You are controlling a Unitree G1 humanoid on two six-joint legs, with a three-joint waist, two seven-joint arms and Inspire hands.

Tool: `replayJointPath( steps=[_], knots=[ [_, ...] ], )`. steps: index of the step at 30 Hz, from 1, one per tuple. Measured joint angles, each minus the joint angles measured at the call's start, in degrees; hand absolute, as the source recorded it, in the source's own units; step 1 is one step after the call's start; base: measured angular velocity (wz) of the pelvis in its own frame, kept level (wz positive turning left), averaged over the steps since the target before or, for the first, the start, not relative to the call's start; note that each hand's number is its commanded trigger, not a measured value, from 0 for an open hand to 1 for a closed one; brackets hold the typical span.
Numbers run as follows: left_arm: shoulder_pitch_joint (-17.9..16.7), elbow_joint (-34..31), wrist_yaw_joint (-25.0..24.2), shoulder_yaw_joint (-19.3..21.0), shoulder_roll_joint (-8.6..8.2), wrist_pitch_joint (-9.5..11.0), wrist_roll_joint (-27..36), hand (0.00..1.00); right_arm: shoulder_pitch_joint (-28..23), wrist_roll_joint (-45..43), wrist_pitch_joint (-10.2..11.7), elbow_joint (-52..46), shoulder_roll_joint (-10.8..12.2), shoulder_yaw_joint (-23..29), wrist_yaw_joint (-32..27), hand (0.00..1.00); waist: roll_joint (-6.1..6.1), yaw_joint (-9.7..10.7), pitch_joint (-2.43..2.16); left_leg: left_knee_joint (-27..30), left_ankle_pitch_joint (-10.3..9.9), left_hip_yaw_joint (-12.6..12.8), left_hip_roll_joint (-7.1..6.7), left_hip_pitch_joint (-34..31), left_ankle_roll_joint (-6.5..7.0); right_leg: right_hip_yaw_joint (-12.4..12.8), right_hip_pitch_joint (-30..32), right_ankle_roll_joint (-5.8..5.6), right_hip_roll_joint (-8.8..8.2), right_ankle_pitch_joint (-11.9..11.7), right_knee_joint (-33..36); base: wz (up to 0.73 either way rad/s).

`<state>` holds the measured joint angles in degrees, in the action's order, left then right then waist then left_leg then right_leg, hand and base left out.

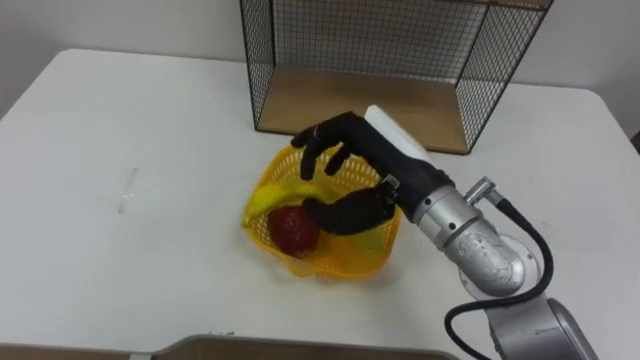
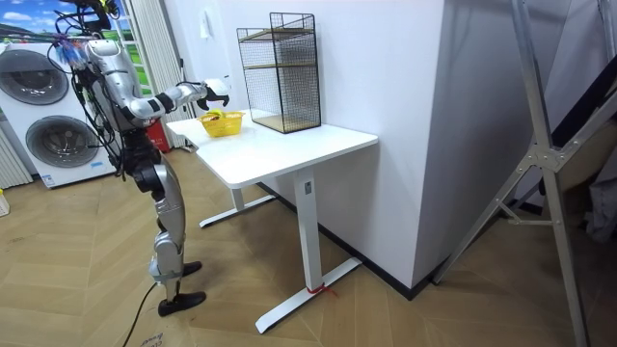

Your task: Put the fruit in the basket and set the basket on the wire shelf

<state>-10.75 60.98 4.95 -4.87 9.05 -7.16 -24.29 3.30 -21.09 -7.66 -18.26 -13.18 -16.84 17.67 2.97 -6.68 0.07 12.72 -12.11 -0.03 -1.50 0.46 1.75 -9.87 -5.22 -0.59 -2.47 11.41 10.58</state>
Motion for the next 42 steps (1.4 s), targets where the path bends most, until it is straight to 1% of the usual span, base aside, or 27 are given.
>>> replayJointPath(
  steps=[5, 10, 16, 22, 27, 30, 32, 33, 35, 36, 37, 38, 39, 40, 41, 42],
  knots=[
    [0.17, 0.0, 0.0, -0.93, 0.0, 0.01, 0.0, 0.0, 0.0, 0.0, 0.0, 0.0, 0.07, 0.0, 0.3, 0.0, 0.14, -0.01, 0.07, -0.01, 0.0, -0.02, -0.01, -0.02, 0.0, -0.07, 0.0, 0.0, -0.01, 0.0, 0.0, 0.0],
    [0.49, 0.02, -0.01, -0.94, -0.03, 0.0, -0.01, 0.0, 0.0, -0.45, -0.12, 0.0, 0.12, 0.0, 0.71, 0.0, 0.21, -0.01, 0.13, -0.03, 0.0, -0.07, 0.0, -0.07, 0.0, -0.37, 0.01, 0.0, -0.04, 0.0, 0.0, 0.0],
    [0.54, 0.03, -0.06, -0.94, -0.08, 0.01, 0.01, 0.0, 0.0, -0.95, -1.11, 0.01, 1.03, 0.02, 0.74, 0.0, 0.38, 0.03, 0.21, 0.01, 0.0, -0.11, -0.02, -0.18, 0.0, -0.41, 0.07, 0.0, -0.04, 0.0, 0.0, 0.0],
    [0.53, 0.03, -0.15, -0.92, -0.07, 0.11, 0.04, 0.0, 0.0, -0.65, -1.11, 0.0, 1.05, 0.1, 0.74, 0.0, 0.35, 0.14, 0.23, 0.0, 0.0, -0.2, -0.04, -0.21, 0.0, -0.39, 0.1, -0.01, -0.05, 0.0, 0.0, 0.0],
    [0.17, 0.04, 0.03, -0.85, -0.06, 0.22, 0.05, 0.0, -0.1, 2.13, -1.09, -0.01, 0.89, 0.48, 0.58, 0.0, 0.41, 0.48, 0.2, 0.0, 0.0, -0.21, -0.04, -0.08, 0.01, -0.35, 0.13, -0.01, -0.07, 0.0, 0.0, 0.0],
    [0.18, 0.01, 0.03, -0.77, -0.06, 0.74, 0.04, 0.0, -0.1, 6.99, -0.66, -0.07, 1.12, 2.43, -1.0, 0.0, 0.49, 0.73, 0.16, 0.01, 0.0, -0.21, -0.05, -0.12, 0.01, -0.44, 0.14, -0.01, -0.08, 0.0, -0.01, 0.0],
    [-0.08, 0.52, 0.07, -0.58, -0.1, 1.34, 0.28, 0.0, -0.09, 12.03, 0.06, -0.2, 1.2, 5.11, -3.27, 0.0, 0.46, 0.99, 0.16, 0.03, 0.0, -0.22, -0.05, -0.13, 0.01, -0.45, 0.11, -0.01, -0.08, 0.0, 0.02, 0.0],
    [-0.23, 0.86, 0.16, -0.5, -0.13, 1.41, 0.99, 0.0, -0.09, 13.69, 0.23, -0.28, 1.21, 5.89, -3.91, 0.0, 0.49, 1.16, 0.15, 0.03, 0.0, -0.23, -0.05, -0.13, 0.01, -0.42, 0.08, -0.01, -0.07, 0.0, 0.02, 0.0],
    [-0.78, 1.84, 0.91, 0.25, -0.16, 1.71, 4.28, 0.0, -0.09, 20.38, 1.09, -0.36, 1.19, 8.8, -6.46, 0.0, 0.44, 2.22, 0.18, 0.23, 0.0, -0.31, -0.06, -0.01, 0.01, -0.44, -0.11, -0.01, -0.06, 0.0, 0.01, 0.0],
    [-0.88, 2.21, 1.04, 0.53, -0.14, 1.82, 5.11, 0.0, -0.09, 22.35, 1.26, -0.37, 1.19, 9.61, -7.18, 0.0, 0.39, 2.28, 0.21, 0.39, 0.0, -0.31, -0.05, 0.08, 0.01, -0.48, -0.23, -0.01, -0.07, 0.0, 0.0, 0.0],
    [-1.39, 2.54, 1.13, 1.66, -0.16, 2.28, 6.71, 0.0, -0.1, 26.52, 1.67, -0.43, 1.22, 11.42, -8.86, 0.0, 0.26, 2.76, 0.24, 0.54, -0.01, -0.42, -0.06, 0.16, 0.02, -0.54, -0.41, -0.01, -0.07, 0.0, -0.05, 0.06],
    [-2.03, 2.73, 1.23, 3.21, -0.23, 2.82, 7.43, 0.0, -0.1, 29.6, 2.51, -0.53, 1.22, 13.55, -10.71, 0.0, 0.05, 3.38, 0.29, 0.6, -0.02, -0.69, -0.11, 0.11, 0.03, -0.65, -0.51, -0.02, -0.08, -0.01, -0.08, 0.07],
    [-2.46, 2.9, 1.35, 4.15, -0.33, 3.22, 7.66, 0.0, -0.11, 30.79, 3.03, -0.55, 1.22, 14.61, -11.61, 0.0, -0.06, 3.59, 0.29, 0.65, -0.02, -0.72, -0.11, 0.1, 0.03, -0.68, -0.52, -0.06, -0.08, -0.04, -0.09, 0.06],
    [-3.33, 3.09, 1.99, 5.61, -0.55, 4.07, 8.12, 0.0, -0.13, 32.88, 4.01, -0.59, 1.21, 16.69, -13.58, 0.0, -0.4, 3.92, 0.31, 0.75, -0.04, -0.72, -0.11, 0.06, 0.05, -0.81, -0.55, -0.11, -0.09, -0.06, -0.09, 0.03],
    [-4.25, 3.17, 2.57, 7.1, -0.87, 4.35, 9.26, 0.0, -0.14, 34.96, 4.87, -0.76, 1.22, 18.69, -15.49, 0.0, -0.84, 4.37, 0.32, 0.8, -0.05, -0.83, -0.14, -0.07, 0.06, -1.15, -0.57, -0.12, -0.13, -0.07, -0.1, 0.05],
    [-4.73, 3.19, 3.0, 7.55, -0.97, 4.63, 10.4, 0.0, -0.14, 36.11, 5.51, -0.73, 1.19, 19.67, -16.32, 0.0, -1.12, 4.8, 0.37, 0.74, -0.07, -0.9, -0.14, -0.19, 0.09, -1.21, -0.62, -0.13, -0.14, -0.08, -0.1, 0.08]
  ],
)
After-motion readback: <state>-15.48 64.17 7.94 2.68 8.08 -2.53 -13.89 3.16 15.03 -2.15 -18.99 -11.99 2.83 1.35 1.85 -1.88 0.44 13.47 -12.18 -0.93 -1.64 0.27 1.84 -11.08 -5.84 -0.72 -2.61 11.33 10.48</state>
